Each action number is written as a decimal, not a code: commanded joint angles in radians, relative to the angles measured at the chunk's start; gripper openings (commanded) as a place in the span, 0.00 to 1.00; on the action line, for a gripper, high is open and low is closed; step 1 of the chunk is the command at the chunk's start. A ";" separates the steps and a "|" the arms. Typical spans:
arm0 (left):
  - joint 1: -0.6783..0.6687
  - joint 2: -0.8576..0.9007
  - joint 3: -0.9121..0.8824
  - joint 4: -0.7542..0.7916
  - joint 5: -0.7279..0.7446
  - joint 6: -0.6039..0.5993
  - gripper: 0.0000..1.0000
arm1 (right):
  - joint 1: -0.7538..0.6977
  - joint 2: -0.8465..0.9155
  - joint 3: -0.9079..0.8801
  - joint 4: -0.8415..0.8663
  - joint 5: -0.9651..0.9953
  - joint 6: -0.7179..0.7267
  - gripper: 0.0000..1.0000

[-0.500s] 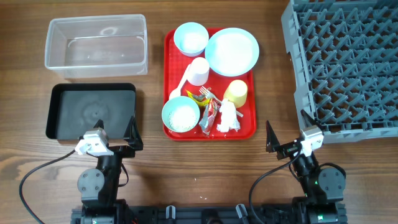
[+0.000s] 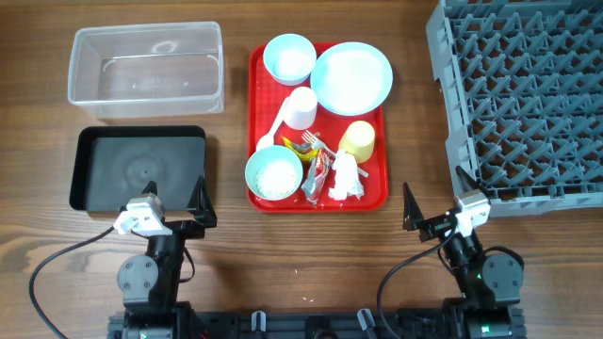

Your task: Sort waste into correct bins and load items into the dishwasher rack

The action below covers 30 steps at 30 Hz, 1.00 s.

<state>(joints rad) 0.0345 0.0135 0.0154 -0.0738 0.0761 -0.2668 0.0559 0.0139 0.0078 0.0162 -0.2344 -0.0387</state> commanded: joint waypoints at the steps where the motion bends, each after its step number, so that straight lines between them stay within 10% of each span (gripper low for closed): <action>1: -0.004 -0.006 -0.010 0.002 -0.006 0.020 1.00 | -0.005 0.004 -0.003 0.004 0.009 0.015 1.00; 30: -0.004 -0.006 -0.010 0.005 -0.006 0.020 1.00 | -0.005 0.004 -0.003 0.026 0.028 -0.014 1.00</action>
<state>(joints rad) 0.0345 0.0135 0.0154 -0.0734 0.0761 -0.2668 0.0559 0.0139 0.0071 0.0483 -0.2272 -0.0437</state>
